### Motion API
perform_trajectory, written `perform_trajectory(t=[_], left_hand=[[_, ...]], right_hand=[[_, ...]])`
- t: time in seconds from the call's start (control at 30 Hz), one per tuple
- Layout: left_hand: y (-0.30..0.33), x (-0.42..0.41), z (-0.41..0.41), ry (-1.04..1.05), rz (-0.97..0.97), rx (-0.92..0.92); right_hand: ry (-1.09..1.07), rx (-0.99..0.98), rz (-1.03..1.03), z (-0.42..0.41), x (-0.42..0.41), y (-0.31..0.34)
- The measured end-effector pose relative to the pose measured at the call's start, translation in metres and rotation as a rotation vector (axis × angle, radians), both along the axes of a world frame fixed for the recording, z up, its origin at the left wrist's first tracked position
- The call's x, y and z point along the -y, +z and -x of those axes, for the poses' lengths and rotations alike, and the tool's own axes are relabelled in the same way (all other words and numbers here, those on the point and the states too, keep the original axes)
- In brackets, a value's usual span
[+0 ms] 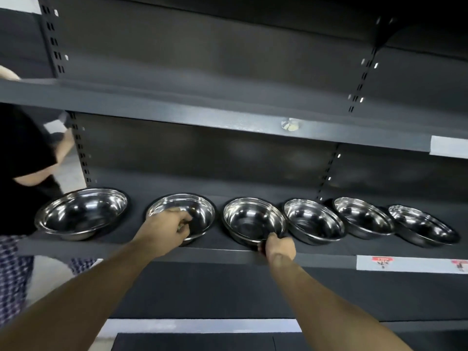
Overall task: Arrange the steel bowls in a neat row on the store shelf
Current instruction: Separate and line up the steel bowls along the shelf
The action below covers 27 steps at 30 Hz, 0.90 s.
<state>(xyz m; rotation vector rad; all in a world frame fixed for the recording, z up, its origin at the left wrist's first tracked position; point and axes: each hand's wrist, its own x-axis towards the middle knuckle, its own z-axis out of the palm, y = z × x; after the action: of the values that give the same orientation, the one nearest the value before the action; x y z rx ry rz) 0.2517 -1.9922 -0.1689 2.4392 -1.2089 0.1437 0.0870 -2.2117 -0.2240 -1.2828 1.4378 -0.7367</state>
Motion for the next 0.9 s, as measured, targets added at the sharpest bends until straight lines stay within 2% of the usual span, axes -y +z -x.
perform_trajectory(t=[0.17, 0.4, 0.6, 0.9], left_hand=[[-0.005, 0.022, 0.049, 0.052, -0.04, 0.025], [-0.02, 0.037, 0.104, 0.076, -0.203, -0.009], [-0.019, 0.042, 0.122, 0.043, -0.285, -0.043], [-0.011, 0.052, 0.123, 0.044, -0.296, -0.048]], right_hand=[[0.114, 0.007, 0.044, 0.027, 0.033, -0.002], [0.179, 0.161, -0.018, 0.049, 0.058, -0.002], [0.191, 0.158, 0.013, 0.063, 0.074, -0.006], [0.187, 0.09, 0.027, 0.068, 0.081, -0.006]])
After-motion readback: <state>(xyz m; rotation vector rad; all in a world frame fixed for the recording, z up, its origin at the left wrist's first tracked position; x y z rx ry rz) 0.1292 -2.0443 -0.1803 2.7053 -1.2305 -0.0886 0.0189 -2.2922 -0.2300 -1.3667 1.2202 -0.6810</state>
